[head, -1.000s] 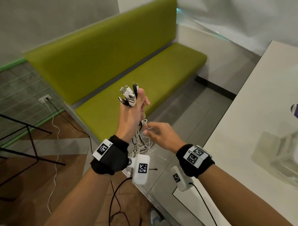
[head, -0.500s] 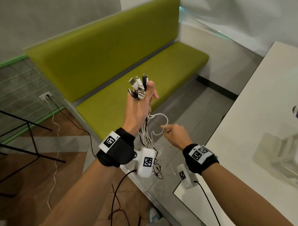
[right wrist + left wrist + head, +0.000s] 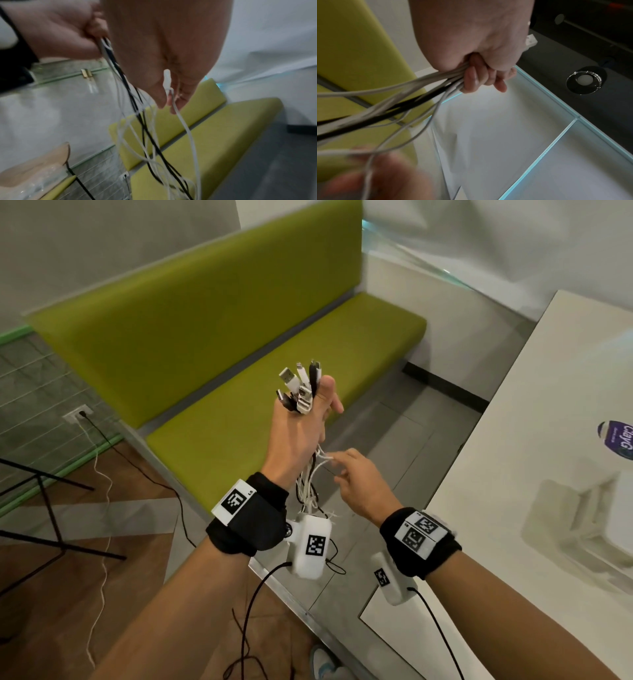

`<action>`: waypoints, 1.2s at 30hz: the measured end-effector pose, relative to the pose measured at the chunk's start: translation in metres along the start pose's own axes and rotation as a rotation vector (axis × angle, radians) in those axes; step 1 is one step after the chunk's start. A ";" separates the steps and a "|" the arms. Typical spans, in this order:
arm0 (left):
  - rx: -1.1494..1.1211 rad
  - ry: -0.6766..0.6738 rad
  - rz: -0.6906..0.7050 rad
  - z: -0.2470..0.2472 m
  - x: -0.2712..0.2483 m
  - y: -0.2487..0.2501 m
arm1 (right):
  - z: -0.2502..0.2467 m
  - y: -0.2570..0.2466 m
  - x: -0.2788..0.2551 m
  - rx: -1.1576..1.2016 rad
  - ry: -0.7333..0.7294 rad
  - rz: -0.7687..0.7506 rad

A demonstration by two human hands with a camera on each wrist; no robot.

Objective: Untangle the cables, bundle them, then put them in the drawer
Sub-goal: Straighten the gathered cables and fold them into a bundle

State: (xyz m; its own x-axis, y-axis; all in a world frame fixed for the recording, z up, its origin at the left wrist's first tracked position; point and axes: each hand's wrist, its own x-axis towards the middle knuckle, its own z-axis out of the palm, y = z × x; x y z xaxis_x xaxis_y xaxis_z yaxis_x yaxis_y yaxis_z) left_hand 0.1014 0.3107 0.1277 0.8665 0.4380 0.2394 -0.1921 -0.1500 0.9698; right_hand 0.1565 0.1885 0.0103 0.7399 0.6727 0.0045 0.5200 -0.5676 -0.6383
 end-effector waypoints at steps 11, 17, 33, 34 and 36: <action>-0.017 -0.114 -0.077 0.014 -0.002 -0.016 | -0.028 -0.026 0.006 0.240 -0.172 -0.181; -0.051 -0.124 -0.091 0.012 0.000 -0.012 | -0.010 -0.026 0.006 0.160 -0.116 -0.006; 0.209 -0.214 -0.073 0.031 -0.006 -0.028 | -0.049 -0.050 -0.005 0.394 0.023 -0.121; 0.219 -0.233 -0.077 0.029 -0.007 -0.028 | -0.048 -0.050 -0.006 0.422 0.027 -0.110; 0.203 -0.249 -0.138 0.027 -0.009 -0.026 | -0.048 -0.052 -0.010 0.498 -0.008 0.040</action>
State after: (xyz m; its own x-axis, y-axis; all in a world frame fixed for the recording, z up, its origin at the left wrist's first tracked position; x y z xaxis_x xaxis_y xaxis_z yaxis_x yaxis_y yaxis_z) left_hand 0.1109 0.2862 0.0987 0.9686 0.2404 0.0633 0.0090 -0.2885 0.9574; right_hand 0.1425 0.1879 0.0802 0.7509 0.6596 -0.0320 0.2226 -0.2985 -0.9281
